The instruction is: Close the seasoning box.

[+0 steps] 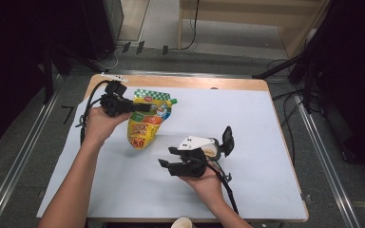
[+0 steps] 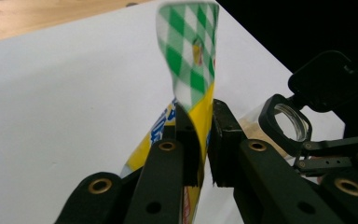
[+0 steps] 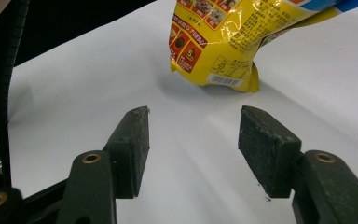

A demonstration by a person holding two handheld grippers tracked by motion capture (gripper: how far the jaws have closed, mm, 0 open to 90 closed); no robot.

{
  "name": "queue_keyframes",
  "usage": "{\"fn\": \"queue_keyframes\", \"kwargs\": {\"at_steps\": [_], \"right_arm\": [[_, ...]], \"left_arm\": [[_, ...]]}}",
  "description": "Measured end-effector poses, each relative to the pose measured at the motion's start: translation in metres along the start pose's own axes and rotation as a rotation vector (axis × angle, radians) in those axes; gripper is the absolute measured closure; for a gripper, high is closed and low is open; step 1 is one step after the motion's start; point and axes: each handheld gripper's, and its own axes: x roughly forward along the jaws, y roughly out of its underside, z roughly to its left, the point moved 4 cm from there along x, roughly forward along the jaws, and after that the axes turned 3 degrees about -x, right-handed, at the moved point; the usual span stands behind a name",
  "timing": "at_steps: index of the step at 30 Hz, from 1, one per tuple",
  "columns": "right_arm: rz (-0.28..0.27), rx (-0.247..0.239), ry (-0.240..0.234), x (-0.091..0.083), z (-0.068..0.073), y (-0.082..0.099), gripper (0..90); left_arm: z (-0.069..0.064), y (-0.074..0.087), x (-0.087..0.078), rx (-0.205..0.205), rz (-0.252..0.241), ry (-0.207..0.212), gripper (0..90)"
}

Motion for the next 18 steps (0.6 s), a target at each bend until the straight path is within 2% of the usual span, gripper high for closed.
{"fn": "queue_keyframes", "kwargs": {"at_steps": [7,9,18], "right_arm": [[0.007,-0.001,0.001,0.001,0.000,0.001,44.4],[0.007,0.000,0.003,0.001,0.000,0.001,44.5],[0.005,-0.001,0.002,0.000,0.000,0.000,45.0]], "left_arm": [[-0.003,-0.001,-0.005,0.013,-0.017,0.035,75.6],[-0.004,-0.001,-0.006,0.021,-0.011,0.023,74.9],[-0.012,-0.001,-0.010,0.069,0.017,0.033,68.3]]}}
